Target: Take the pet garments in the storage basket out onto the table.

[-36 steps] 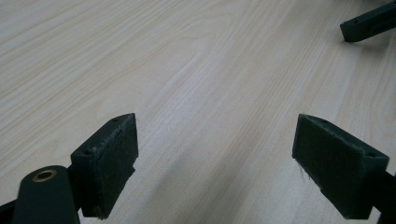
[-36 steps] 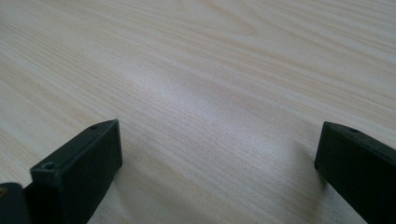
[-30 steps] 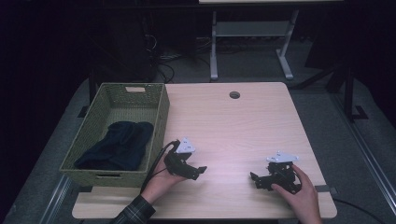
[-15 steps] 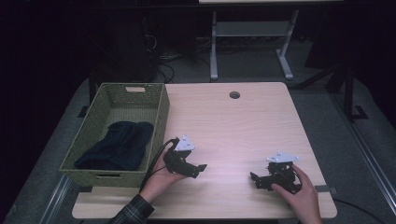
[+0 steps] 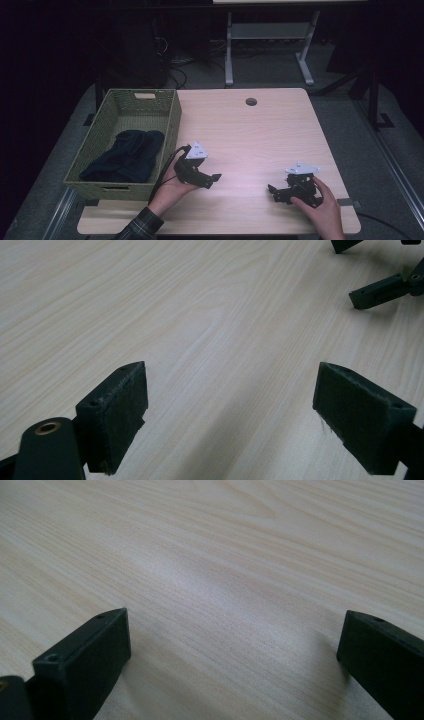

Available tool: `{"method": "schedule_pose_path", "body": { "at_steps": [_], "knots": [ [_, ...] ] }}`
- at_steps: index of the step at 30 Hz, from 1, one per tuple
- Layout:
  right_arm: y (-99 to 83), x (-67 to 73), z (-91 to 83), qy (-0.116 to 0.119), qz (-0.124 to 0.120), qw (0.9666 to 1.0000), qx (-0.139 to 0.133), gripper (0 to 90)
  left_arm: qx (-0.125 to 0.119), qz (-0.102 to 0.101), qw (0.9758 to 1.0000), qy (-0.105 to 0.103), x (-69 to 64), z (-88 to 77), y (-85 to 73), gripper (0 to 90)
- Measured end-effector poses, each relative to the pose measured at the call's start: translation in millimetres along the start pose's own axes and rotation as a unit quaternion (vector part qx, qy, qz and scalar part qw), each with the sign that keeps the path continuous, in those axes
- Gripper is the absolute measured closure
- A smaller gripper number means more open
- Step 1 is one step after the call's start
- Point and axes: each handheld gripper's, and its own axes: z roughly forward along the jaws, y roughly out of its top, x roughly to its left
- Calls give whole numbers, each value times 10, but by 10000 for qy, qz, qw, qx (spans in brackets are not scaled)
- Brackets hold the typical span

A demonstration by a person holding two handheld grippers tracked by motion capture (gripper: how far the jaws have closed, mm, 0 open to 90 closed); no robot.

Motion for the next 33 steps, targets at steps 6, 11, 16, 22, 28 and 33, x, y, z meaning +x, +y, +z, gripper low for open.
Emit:
{"method": "schedule_pose_path", "body": {
  "at_steps": [6,11,16,22,28,33],
  "knots": [
    [0,0,0,2,0,10000,1,4,-33,-19,10000,4,7,-46,51,140],
    [0,0,0,3,0,10000,1,4,-30,-7,10000,-11,7,-65,80,139],
    [0,0,0,0,-1,10000,1,4,-54,-1,10000,-26,13,-91,109,140],
    [0,0,0,1,-1,10000,1,4,-69,24,10000,-59,24,-127,154,140],
    [0,0,0,3,-2,10000,1,4,-123,52,9998,-156,33,-179,212,140],
    [0,0,0,2,0,10000,0,4,-134,111,9997,-190,45,-228,257,140]
  ]
}}
